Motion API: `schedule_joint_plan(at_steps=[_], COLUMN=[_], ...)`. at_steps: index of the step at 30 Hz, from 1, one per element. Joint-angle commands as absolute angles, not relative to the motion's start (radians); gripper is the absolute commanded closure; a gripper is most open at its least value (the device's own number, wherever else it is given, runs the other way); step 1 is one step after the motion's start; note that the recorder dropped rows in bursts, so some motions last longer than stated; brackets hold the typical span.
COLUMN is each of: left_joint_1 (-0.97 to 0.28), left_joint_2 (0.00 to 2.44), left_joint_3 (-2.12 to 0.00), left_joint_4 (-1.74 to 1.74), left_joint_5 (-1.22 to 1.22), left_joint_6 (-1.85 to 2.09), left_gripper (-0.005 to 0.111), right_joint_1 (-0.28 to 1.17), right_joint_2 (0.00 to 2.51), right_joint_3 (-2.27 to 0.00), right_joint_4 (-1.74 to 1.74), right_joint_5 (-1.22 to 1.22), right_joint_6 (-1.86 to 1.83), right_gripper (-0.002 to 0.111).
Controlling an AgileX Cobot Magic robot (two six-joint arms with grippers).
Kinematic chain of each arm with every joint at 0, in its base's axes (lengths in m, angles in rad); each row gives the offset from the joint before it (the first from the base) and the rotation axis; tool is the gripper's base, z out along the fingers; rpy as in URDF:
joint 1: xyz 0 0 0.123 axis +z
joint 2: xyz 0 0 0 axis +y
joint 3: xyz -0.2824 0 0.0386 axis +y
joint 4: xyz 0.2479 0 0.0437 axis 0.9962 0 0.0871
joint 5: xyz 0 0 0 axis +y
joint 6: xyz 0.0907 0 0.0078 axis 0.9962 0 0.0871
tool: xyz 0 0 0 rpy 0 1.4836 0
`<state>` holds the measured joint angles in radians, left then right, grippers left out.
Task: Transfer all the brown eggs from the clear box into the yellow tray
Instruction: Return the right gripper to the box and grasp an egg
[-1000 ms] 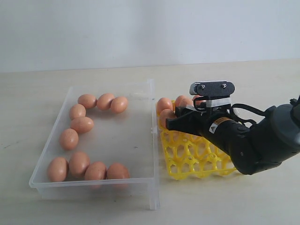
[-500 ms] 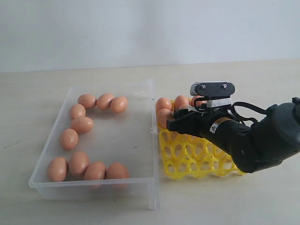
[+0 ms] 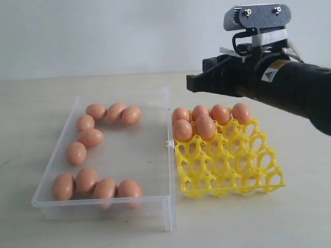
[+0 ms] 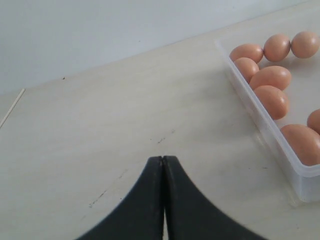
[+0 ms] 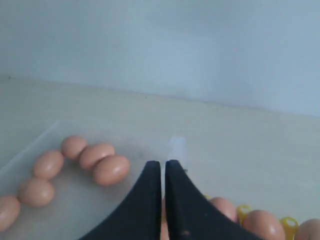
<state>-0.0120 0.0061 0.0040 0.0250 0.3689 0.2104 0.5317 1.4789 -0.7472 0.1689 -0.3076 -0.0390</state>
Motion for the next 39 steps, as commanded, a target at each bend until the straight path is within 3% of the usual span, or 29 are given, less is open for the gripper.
schedule_joint_plan(at_steps=[1, 4, 8, 11, 13, 16, 19, 27, 39], left_joint_1=[-0.01, -0.01, -0.01, -0.01, -0.01, -0.01, -0.01, -0.01, -0.01], left_joint_2=[0.0, 0.0, 0.0, 0.0, 0.0, 0.0, 0.0, 0.0, 0.0], left_joint_3=[0.0, 0.0, 0.0, 0.0, 0.0, 0.0, 0.0, 0.0, 0.0], left_joint_4=[0.025, 0.025, 0.025, 0.025, 0.025, 0.025, 0.025, 0.025, 0.025], left_joint_5=[0.363, 0.363, 0.363, 0.363, 0.363, 0.363, 0.363, 0.363, 0.363], left_joint_6=[0.205, 0.205, 0.205, 0.205, 0.205, 0.205, 0.205, 0.205, 0.205], left_gripper=[0.107, 0.107, 0.107, 0.107, 0.107, 0.107, 0.107, 0.107, 0.107], right_joint_1=[0.566, 0.615, 0.687, 0.731, 0.755, 0.788, 0.814, 0.82, 0.82], right_joint_2=[1.495, 1.567, 1.67, 1.774, 1.848, 1.96, 2.078, 2.341, 2.524], right_joint_3=[-0.877, -0.994, -1.129, -1.235, -1.319, -1.475, -1.646, -1.979, -2.218], right_joint_4=[0.112, 0.112, 0.132, 0.166, 0.182, 0.111, 0.014, -0.018, -0.006], right_joint_5=[0.118, 0.337, 0.37, 0.371, 0.384, 0.517, 0.637, 0.634, 0.698], right_joint_6=[-0.025, -0.025, -0.025, -0.016, -0.038, -0.181, -0.236, -0.232, -0.234], right_gripper=[0.108, 0.108, 0.105, 0.09, 0.073, 0.057, 0.055, 0.055, 0.054])
